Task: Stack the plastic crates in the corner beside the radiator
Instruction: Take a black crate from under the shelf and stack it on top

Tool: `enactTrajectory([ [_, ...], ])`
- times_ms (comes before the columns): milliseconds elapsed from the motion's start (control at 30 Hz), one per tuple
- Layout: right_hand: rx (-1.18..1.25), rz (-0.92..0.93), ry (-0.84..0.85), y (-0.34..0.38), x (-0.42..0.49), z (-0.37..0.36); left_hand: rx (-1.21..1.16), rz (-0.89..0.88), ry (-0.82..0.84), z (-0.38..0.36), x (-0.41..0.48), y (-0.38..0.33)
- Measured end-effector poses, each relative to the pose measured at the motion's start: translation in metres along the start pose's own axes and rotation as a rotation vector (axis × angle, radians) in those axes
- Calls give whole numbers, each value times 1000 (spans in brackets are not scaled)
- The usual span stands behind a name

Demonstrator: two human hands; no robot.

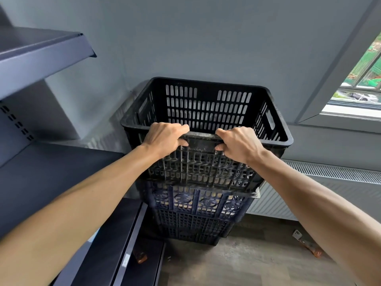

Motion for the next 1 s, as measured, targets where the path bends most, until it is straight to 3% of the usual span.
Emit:
enactTrajectory([
  [1000, 21, -18, -31, -15, -4, -6, -22, 44, 40, -2, 7, -12],
])
Point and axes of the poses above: each hand's wrist, its own x-axis towards the middle knuckle, its own z-axis out of the back of the hand, y = z × x, the point moved 1 cm from there along x, towards the middle knuckle, and after that the axes turned 7 degrees about -y, right-handed, at the moved point
